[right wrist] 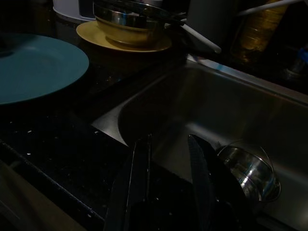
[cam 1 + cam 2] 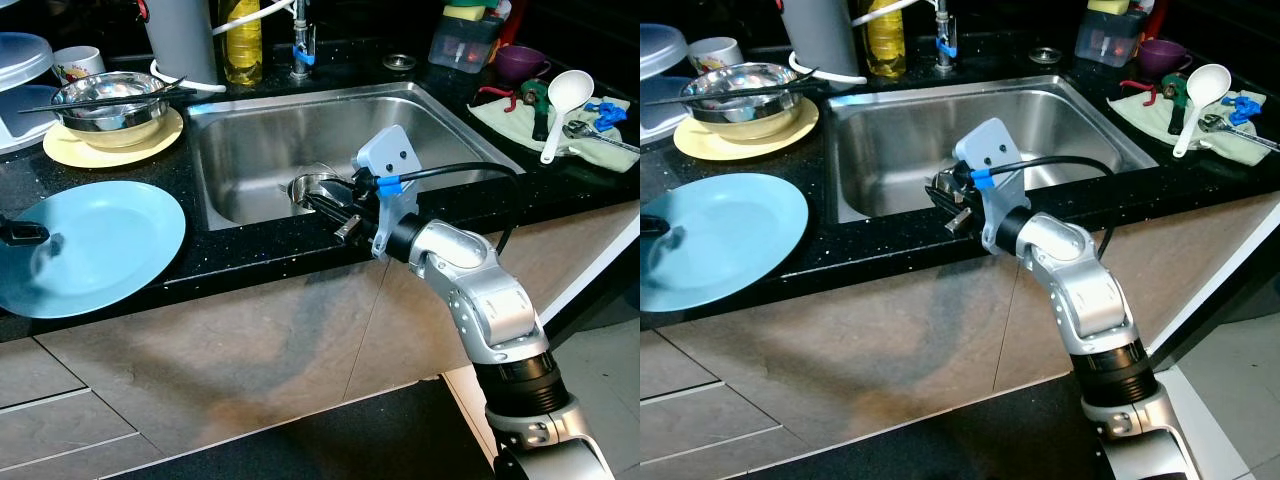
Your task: Kitchen organization
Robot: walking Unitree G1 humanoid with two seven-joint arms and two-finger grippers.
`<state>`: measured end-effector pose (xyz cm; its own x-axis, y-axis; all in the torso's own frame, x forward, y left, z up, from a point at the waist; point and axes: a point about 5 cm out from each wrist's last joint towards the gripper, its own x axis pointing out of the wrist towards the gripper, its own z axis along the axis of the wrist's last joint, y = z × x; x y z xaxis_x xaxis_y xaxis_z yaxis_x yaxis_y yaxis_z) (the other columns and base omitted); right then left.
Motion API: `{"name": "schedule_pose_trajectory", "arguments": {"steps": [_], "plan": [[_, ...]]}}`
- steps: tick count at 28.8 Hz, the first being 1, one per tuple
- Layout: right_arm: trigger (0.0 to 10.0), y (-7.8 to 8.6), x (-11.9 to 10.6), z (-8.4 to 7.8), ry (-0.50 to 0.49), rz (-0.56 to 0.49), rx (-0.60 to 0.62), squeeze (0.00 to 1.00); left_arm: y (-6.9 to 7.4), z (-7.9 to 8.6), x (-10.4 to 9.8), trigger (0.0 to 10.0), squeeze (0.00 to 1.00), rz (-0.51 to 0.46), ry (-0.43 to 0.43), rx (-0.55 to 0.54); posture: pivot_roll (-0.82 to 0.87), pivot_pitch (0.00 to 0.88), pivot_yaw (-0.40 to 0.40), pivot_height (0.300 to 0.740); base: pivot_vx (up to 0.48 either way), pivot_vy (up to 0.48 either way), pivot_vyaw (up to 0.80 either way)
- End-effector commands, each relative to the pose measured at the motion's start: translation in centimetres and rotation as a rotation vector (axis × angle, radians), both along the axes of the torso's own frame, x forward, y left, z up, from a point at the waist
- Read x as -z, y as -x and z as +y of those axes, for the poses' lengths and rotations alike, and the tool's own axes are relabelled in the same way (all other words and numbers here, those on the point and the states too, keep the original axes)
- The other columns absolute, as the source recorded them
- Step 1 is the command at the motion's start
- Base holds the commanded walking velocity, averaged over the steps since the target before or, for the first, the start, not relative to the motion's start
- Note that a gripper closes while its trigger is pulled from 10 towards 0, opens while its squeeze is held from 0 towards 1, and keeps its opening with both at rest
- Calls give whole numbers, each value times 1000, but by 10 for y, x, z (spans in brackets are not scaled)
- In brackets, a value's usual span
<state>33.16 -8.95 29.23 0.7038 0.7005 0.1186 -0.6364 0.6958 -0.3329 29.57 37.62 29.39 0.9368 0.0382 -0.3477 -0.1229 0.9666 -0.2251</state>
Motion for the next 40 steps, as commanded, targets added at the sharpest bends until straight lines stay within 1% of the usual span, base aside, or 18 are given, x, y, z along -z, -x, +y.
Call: {"name": "schedule_pose_trajectory", "arguments": {"steps": [1,5,12,17,19,21,22,23,24,25,26,30,31,34,36,37,38,40], "plan": [[10000,3,-2,3,3,-18,-21,0,-1,-1,7,0,0,17,45,12,-43,187,-17,740,0,0,0],[10000,2,-3,3,2,-20,-22,0,-3,-6,6,0,0,-11,94,36,-43,187,-17,740,0,0,0],[10000,2,-3,3,-2,-21,-18,0,-6,-10,3,0,0,-52,156,43,-43,187,-17,740,0,0,0],[10000,2,-3,3,-4,-22,-16,0,-8,-13,2,0,0,-74,184,49,-43,187,-17,740,0,0,0],[10000,1,-4,2,-7,-22,-15,0,-14,-21,0,0,0,-107,230,67,-39,191,-17,740,0,0,0],[10000,1,-4,2,-7,-23,-14,0,-16,-24,-1,0,0,-122,244,74,-39,191,-17,740,0,0,0],[10000,0,-5,2,-9,-25,-13,0,-19,-30,-4,0,0,-157,274,98,-39,190,-16,740,0,0,0],[10000,0,-5,2,-9,-25,-13,0,-19,-30,-4,0,0,-157,274,98,-39,190,-16,740,0,0,0],[10000,0,-6,2,-11,-28,-10,0,-24,-40,-10,0,0,-220,324,138,-39,189,-15,740,0,0,0],[10000,0,-6,2,-13,-30,-7,0,-27,-45,-13,0,0,-256,347,161,-38,189,-15,740,0,0,0],[10000,0,-6,2,-13,-30,-7,0,-27,-45,-13,0,0,-256,347,161,-38,189,-15,740,0,0,0],[10000,-2,-8,1,-13,-39,5,0,-37,-69,-30,0,0,-428,458,280,-38,187,-11,740,0,0,0],[10000,-2,-8,1,-13,-41,7,0,-38,-73,-32,0,0,-453,480,307,-39,187,-10,740,0,0,0],[10000,-2,-9,0,-11,-43,9,0,-40,-78,-35,0,0,-479,504,324,-40,187,-9,740,0,0,0],[10000,-2,-9,0,-6,-46,13,0,-44,-87,-38,0,0,-502,521,342,-44,187,-4,740,0,0,0],[10000,-2,-9,-1,-4,-48,16,0,-45,-93,-39,0,0,-495,512,356,-44,187,-4,740,0,0,0],[10000,-2,-9,-1,-4,-48,16,0,-45,-93,-39,0,0,-495,512,356,-44,187,-4,740,0,0,0],[10000,-2,-10,-2,-7,-47,18,0,-45,-95,-39,0,0,-480,480,357,-48,186,1,740,0,0,0]]}}
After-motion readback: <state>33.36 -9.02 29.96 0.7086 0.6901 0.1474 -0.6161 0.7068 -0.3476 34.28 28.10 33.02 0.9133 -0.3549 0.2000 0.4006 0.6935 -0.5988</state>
